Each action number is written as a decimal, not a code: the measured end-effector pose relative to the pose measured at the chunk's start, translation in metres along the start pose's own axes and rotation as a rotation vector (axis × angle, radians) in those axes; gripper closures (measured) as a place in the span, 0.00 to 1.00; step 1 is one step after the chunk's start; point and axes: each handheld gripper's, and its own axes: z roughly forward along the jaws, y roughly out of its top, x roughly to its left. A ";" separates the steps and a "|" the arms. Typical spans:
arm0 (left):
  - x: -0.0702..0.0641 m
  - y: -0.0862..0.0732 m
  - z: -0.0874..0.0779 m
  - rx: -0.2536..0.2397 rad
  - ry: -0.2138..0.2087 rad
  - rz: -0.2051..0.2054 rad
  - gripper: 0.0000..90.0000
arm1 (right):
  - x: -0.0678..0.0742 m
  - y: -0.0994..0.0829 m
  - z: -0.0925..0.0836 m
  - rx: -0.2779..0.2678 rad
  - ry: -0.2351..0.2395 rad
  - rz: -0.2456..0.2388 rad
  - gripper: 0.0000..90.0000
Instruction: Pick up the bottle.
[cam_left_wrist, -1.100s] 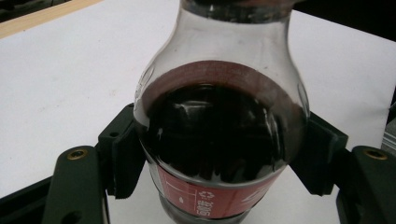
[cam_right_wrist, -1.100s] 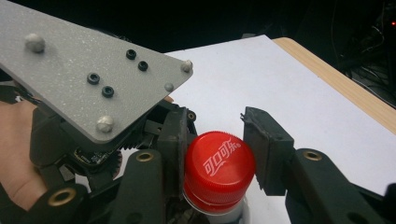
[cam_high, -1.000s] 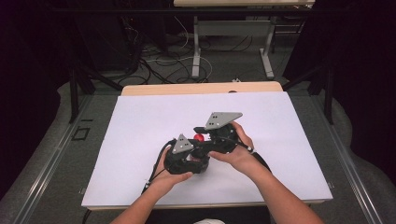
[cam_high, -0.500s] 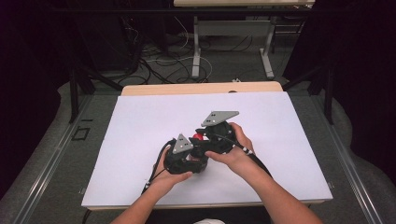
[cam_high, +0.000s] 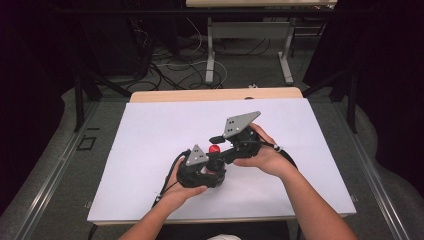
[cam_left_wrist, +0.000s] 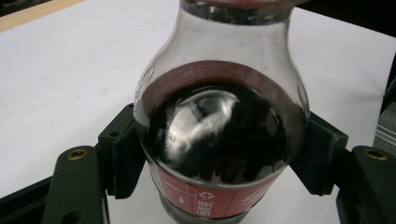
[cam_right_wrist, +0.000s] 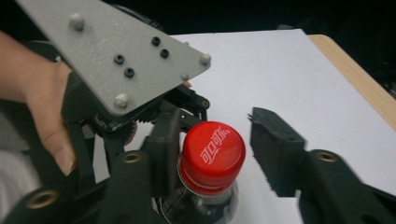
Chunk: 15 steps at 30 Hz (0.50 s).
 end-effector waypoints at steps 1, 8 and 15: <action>0.001 0.000 0.000 -0.005 0.000 0.000 0.33 | 0.003 0.001 0.000 0.003 -0.022 0.018 0.54; 0.004 0.000 -0.002 0.009 0.011 -0.032 0.33 | 0.024 0.003 0.002 0.031 -0.191 0.117 0.58; 0.002 0.000 -0.001 0.010 0.001 -0.029 0.33 | 0.029 0.003 0.009 0.007 -0.212 0.118 0.64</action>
